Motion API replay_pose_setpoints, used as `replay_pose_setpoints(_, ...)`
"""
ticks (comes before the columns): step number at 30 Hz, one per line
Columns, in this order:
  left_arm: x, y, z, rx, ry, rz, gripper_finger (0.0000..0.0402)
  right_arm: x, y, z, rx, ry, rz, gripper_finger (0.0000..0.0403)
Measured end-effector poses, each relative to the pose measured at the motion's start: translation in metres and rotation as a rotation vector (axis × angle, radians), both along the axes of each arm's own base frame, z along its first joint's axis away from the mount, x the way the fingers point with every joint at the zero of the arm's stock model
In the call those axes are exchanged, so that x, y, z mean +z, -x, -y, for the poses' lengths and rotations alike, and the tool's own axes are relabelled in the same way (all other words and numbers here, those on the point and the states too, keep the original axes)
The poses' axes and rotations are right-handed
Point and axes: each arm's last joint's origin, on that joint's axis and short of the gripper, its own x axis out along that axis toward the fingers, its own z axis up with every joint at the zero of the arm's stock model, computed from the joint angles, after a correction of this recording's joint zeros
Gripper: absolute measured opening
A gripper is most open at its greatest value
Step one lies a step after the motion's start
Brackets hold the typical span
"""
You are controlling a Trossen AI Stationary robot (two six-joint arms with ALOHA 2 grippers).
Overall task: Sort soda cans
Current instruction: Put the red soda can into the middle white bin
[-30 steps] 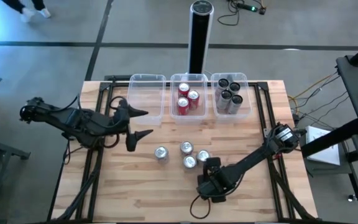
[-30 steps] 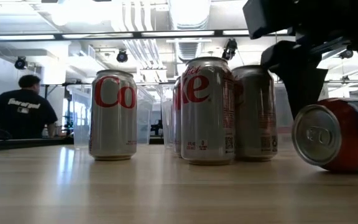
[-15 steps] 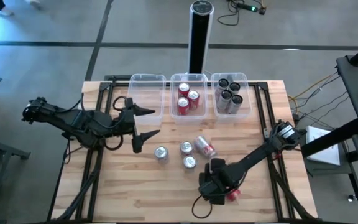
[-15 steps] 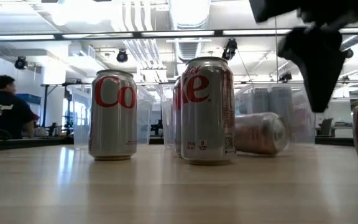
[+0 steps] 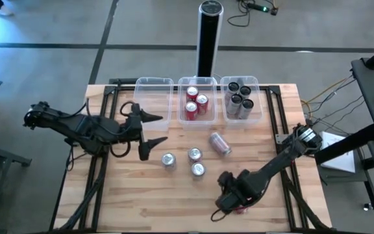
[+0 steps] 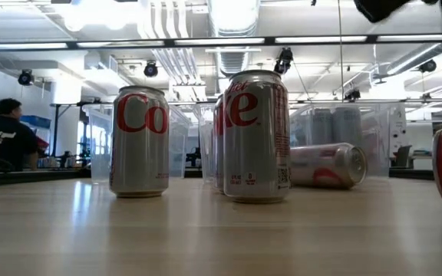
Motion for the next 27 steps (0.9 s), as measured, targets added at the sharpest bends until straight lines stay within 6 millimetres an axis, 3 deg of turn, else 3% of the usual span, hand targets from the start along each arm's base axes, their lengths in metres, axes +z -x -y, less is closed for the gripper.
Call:
replay_pose_setpoints(8,-0.004,-0.004,0.002,-0.026,-0.006,-0.023,0.0345,-0.043,0.000,-0.008,-0.104,-0.007,-0.103,0.0364)
replay_pose_setpoints(16,0.004,0.014,-0.002,-0.058,0.009,-0.007,0.0345,-0.071,-0.009,-0.001,-0.145,-0.062,-0.099,0.0361)
replay_pose_setpoints(23,0.015,0.037,-0.010,-0.059,0.023,0.026,0.0345,-0.069,-0.017,0.002,-0.189,-0.112,-0.079,0.0297)
replay_pose_setpoints(27,0.020,0.048,-0.014,-0.059,0.032,0.056,0.0345,-0.054,-0.031,0.007,-0.176,-0.149,-0.023,0.0297)
